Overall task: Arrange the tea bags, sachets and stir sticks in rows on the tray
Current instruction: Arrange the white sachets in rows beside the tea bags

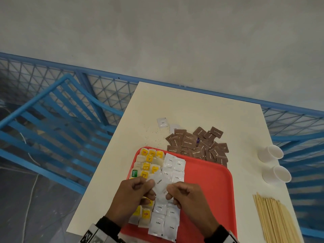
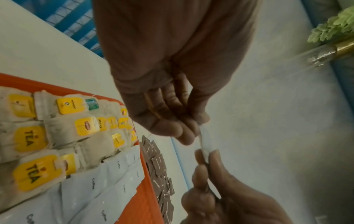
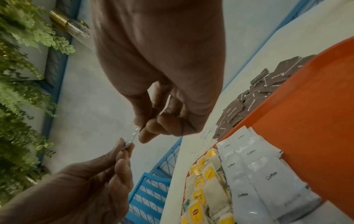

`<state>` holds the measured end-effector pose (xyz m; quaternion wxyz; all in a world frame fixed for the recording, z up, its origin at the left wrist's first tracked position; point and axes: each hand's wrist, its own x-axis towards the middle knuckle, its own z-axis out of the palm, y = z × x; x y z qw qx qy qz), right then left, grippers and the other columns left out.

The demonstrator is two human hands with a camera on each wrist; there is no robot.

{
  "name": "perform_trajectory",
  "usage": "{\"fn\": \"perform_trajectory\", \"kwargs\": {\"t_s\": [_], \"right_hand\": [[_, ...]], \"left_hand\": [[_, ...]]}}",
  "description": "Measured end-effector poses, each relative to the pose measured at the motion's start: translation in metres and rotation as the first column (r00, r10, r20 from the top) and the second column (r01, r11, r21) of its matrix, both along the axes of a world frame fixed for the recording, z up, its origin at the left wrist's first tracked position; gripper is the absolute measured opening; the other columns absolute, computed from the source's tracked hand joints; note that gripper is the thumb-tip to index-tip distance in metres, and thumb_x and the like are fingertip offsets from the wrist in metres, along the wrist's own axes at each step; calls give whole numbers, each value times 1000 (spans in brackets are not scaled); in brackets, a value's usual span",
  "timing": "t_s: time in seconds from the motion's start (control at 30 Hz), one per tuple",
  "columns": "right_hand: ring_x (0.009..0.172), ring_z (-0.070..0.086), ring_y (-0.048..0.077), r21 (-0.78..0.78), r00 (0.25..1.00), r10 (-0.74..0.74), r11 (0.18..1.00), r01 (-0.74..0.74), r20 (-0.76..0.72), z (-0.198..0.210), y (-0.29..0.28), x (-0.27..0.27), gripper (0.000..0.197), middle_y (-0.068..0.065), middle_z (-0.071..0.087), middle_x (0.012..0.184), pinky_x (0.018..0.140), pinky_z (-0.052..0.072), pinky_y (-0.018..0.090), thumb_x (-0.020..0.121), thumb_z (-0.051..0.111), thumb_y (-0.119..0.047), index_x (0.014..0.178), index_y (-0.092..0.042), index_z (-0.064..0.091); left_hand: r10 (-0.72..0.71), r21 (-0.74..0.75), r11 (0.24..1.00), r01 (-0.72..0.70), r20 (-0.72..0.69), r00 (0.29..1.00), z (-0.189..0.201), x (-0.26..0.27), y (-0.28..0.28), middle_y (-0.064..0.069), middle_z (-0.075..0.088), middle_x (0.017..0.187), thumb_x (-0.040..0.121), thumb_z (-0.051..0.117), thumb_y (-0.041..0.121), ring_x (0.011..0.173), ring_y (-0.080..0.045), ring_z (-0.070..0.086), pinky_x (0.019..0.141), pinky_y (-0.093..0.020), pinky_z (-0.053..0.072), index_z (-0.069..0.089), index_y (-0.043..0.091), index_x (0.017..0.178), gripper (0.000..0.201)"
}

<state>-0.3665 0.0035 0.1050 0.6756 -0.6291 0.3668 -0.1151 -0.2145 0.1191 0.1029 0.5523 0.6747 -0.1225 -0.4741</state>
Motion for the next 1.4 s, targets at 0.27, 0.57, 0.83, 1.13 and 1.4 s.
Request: {"fn": "perform_trajectory", "kwargs": {"t_s": [0.27, 0.57, 0.83, 1.13, 1.4], "right_hand": [[62, 57, 7, 51, 999, 7, 999, -6, -31, -2, -9, 3, 13, -3, 69, 71, 59, 46, 22, 80, 80, -22, 87, -12, 76], [59, 53, 7, 24, 998, -16, 1000, 17, -54, -1, -23, 16, 17, 1, 66, 70, 54, 42, 19, 83, 78, -24, 86, -8, 74], [58, 56, 8, 20, 957, -56, 998, 64, -284, -61, -13, -4, 19, 5, 70, 67, 55, 47, 20, 86, 74, -13, 79, 5, 70], [45, 51, 2, 14, 897, -22, 999, 32, -442, -106, 4, 3, 27, 5, 61, 58, 49, 42, 17, 83, 73, -8, 60, -8, 62], [44, 51, 9, -71, 874, -43, 997, 10, -484, -96, 6, -4, 36, 12, 66, 56, 49, 46, 18, 82, 76, -26, 53, -9, 64]], "left_hand": [[-218, 57, 976, 211, 174, 960, -2, 9, -2, -9, 69, 68, 91, 69, 20, 62, -21, 65, 65, -40, 57, 67, 1, 77, 24], [-261, 75, 965, 250, 264, 928, -4, 16, -10, -8, 69, 63, 89, 72, 18, 58, -14, 64, 60, -30, 56, 69, 2, 80, 19], [-110, 132, 988, 86, 188, 976, -25, 30, 18, -9, 67, 63, 94, 64, 30, 58, -15, 61, 59, -25, 52, 65, 2, 69, 38], [-129, 214, 973, 91, 172, 977, -54, 40, 41, -17, 71, 74, 94, 65, 21, 62, -19, 64, 59, -37, 55, 69, 7, 88, 16], [-224, 221, 959, 179, 194, 955, -60, 45, 32, -13, 69, 68, 94, 65, 26, 61, -16, 62, 59, -28, 52, 66, 4, 83, 25]]}}
